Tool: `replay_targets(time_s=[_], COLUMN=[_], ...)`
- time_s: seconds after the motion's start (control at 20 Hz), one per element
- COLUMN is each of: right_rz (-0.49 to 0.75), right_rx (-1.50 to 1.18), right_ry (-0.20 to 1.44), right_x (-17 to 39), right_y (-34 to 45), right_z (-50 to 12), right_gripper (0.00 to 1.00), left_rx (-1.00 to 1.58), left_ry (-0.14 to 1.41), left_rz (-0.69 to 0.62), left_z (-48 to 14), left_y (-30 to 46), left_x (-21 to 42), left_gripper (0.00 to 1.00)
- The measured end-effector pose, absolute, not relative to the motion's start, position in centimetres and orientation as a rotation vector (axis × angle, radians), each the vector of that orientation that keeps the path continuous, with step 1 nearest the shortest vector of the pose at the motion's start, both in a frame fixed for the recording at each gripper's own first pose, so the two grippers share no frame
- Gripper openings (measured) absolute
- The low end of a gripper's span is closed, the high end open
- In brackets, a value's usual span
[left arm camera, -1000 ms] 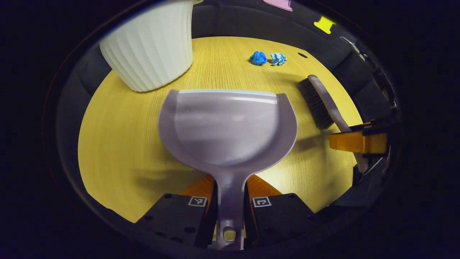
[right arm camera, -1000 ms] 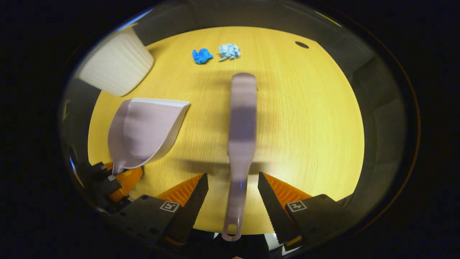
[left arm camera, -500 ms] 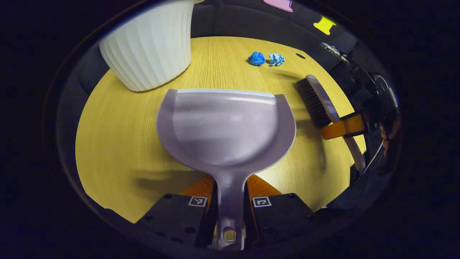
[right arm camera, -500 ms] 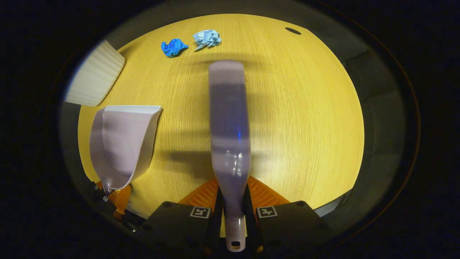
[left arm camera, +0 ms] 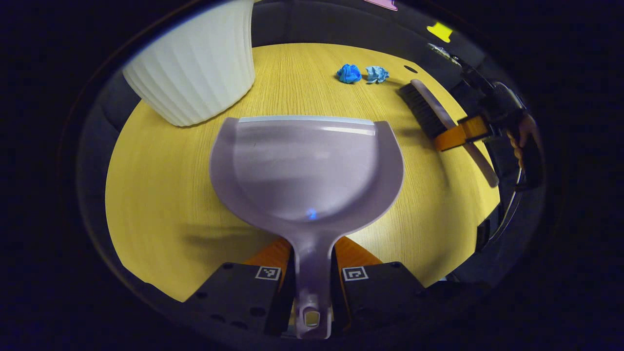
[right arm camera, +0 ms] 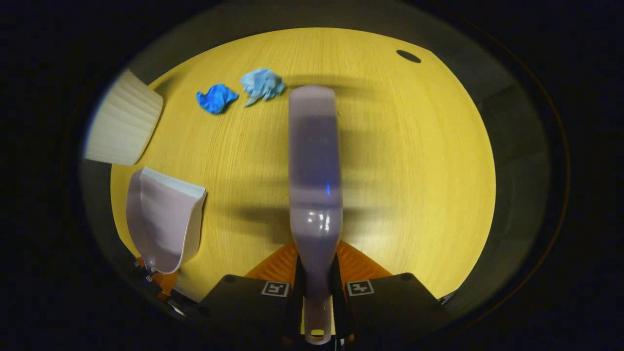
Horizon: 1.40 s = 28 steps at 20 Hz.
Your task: Pick up the small broom and dustpan from the desktop, sweep the trash into the dustpan with the broom, and then empty the trash into the garbage bin.
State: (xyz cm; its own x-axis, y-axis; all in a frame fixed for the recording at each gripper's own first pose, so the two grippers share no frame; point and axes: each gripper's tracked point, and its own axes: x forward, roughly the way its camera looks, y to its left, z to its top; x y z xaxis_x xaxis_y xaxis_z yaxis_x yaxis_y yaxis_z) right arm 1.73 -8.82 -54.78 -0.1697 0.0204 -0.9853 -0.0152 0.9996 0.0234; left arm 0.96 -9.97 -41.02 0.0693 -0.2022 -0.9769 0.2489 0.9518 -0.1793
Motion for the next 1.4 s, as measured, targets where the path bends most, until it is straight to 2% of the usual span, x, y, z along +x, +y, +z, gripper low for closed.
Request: replay_targets(time_s=[0.2, 0.35, 0.55, 0.8, 1.05, 1.4], right_rz=[0.076, 0.236, 0.39, 0.628, 0.941, 1.248], right_rx=[-0.2, -0.363, -0.392, -0.528, -0.705, -0.887], right_ry=[1.678, 1.61, 1.596, 1.606, 1.559, 1.492], right_x=[9.9, 15.4, 18.5, 18.0, 13.7, 8.2], right_y=[-13.0, -13.1, -10.1, -5.9, -2.6, -1.1], right_z=[-56.3, -57.0, -58.8, -58.2, -56.4, -52.6], right_gripper=[0.28, 0.28, 0.28, 0.28, 0.28, 0.28], left_rx=[0.052, 0.063, 0.068, 0.062, 0.043, 0.059], left_ry=[1.479, 1.49, 1.513, 1.52, 1.514, 1.49], left_rz=[-0.35, -0.355, -0.346, -0.337, -0.329, -0.34], left_z=[-40.3, -40.2, -40.5, -40.8, -40.8, -41.2], left_y=[-10.3, -10.5, -11.1, -12.1, -12.3, -12.2], left_x=[1.6, 2.1, 2.4, 2.7, 2.5, 2.4], left_gripper=[0.3, 0.31, 0.3, 0.3, 0.3, 0.31])
